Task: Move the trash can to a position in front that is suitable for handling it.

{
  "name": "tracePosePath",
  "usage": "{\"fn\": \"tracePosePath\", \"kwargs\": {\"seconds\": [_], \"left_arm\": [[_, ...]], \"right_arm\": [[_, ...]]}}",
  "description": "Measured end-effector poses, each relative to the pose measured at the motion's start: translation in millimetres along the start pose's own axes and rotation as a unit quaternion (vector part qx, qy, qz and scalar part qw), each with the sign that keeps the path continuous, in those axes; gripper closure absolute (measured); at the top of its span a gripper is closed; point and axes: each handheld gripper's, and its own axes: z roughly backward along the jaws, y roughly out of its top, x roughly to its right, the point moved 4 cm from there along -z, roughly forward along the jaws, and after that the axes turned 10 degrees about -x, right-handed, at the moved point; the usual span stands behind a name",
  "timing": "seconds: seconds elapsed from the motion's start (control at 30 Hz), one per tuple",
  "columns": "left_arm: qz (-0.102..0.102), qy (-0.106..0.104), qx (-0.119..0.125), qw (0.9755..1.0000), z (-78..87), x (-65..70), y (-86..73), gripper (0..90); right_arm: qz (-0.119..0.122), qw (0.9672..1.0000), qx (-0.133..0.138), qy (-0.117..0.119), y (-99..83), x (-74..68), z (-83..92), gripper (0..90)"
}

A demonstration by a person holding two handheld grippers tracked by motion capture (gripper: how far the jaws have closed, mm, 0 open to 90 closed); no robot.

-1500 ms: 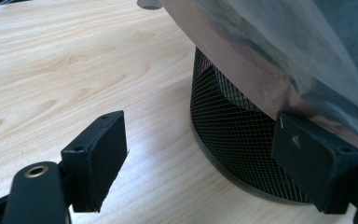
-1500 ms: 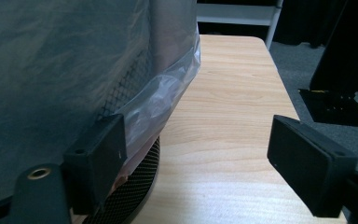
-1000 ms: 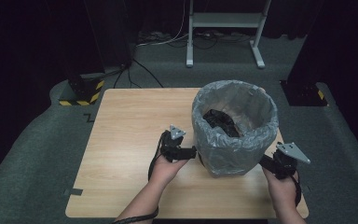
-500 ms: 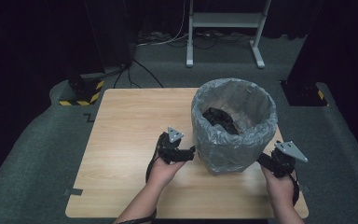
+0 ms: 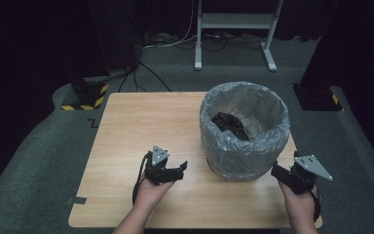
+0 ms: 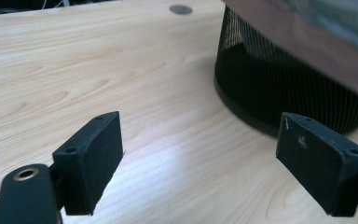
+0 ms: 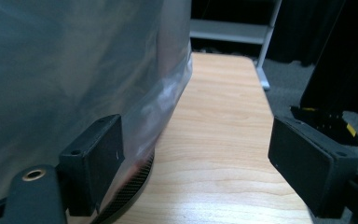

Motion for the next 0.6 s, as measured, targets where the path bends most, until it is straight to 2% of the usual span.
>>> {"fn": "tracePosePath", "kwargs": {"seconds": [0.1, 0.17, 0.2, 0.37, 0.6], "left_arm": [[0.009, -0.005, 0.023, 0.9997, 12.1, -0.5, 5.8, 14.2], [0.025, -0.021, 0.044, 0.9985, 20.2, 2.7, 12.9, 14.1], [0.024, -0.026, 0.054, 0.9979, 24.2, 5.3, 16.4, 14.1], [-0.002, -0.029, 0.093, 0.9952, 41.8, 20.0, 27.2, 14.0], [-0.024, -0.029, 0.147, 0.9884, 57.0, 31.4, 36.4, 14.4]], "right_arm": [[-0.003, 0.9998, 0.019, 0.001, 2.9, 2.3, 13.0, 17.4], [-0.004, 0.9993, 0.038, 0.000, 5.9, 4.1, 22.7, 17.4], [-0.002, 0.9989, 0.047, -0.002, 8.2, 4.7, 27.2, 17.4], [-0.004, 0.9950, 0.100, 0.001, 23.2, 7.7, 45.3, 17.4], [0.002, 0.9886, 0.150, 0.012, 40.6, 2.3, 65.5, 17.4]]}}
